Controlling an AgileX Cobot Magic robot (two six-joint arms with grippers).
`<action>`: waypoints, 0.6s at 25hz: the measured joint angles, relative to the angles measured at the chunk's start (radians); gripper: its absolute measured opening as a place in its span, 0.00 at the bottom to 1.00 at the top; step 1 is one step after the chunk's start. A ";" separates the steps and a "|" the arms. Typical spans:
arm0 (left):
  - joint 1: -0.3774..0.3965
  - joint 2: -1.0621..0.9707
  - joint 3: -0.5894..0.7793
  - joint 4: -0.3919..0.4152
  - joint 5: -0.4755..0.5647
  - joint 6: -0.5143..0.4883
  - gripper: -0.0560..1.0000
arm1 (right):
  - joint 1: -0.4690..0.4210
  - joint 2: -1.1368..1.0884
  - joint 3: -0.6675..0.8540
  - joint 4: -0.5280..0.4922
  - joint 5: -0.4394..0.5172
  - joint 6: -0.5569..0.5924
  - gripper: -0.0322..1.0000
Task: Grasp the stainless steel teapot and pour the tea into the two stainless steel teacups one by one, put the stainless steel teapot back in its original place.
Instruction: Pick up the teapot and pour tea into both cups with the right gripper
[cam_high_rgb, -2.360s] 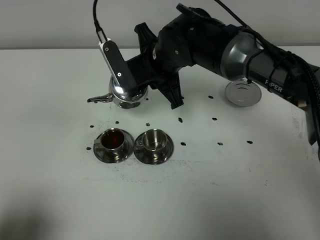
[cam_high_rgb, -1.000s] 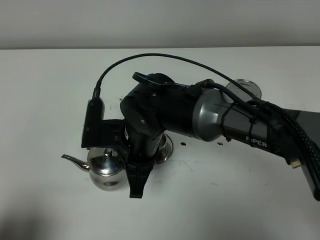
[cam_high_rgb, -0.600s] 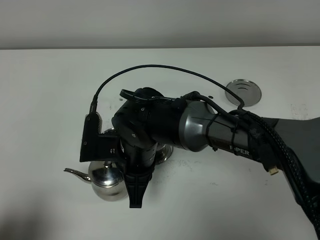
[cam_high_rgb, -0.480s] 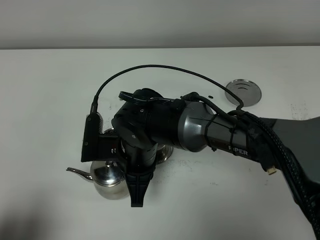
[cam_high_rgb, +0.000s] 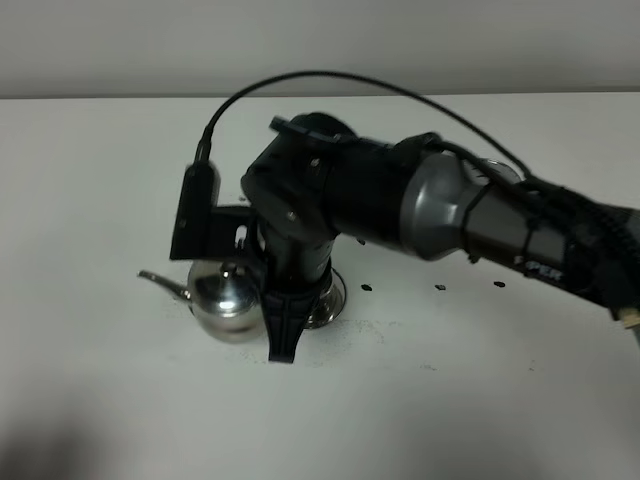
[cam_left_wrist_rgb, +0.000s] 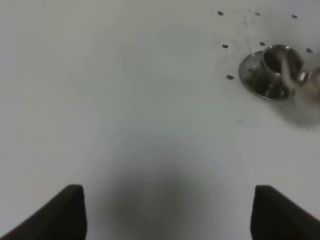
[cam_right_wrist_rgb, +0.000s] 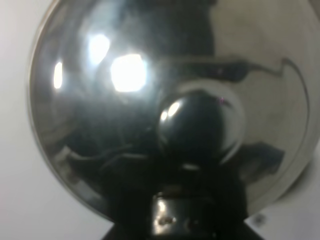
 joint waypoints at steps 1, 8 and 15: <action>0.000 0.000 0.000 0.000 0.000 0.000 0.67 | -0.014 -0.019 -0.002 -0.014 0.003 0.004 0.20; 0.000 0.000 0.000 0.000 0.000 0.000 0.67 | -0.163 -0.109 -0.006 -0.060 0.044 -0.123 0.20; 0.000 0.000 0.000 0.000 0.000 0.000 0.67 | -0.297 -0.117 0.010 -0.031 0.021 -0.531 0.20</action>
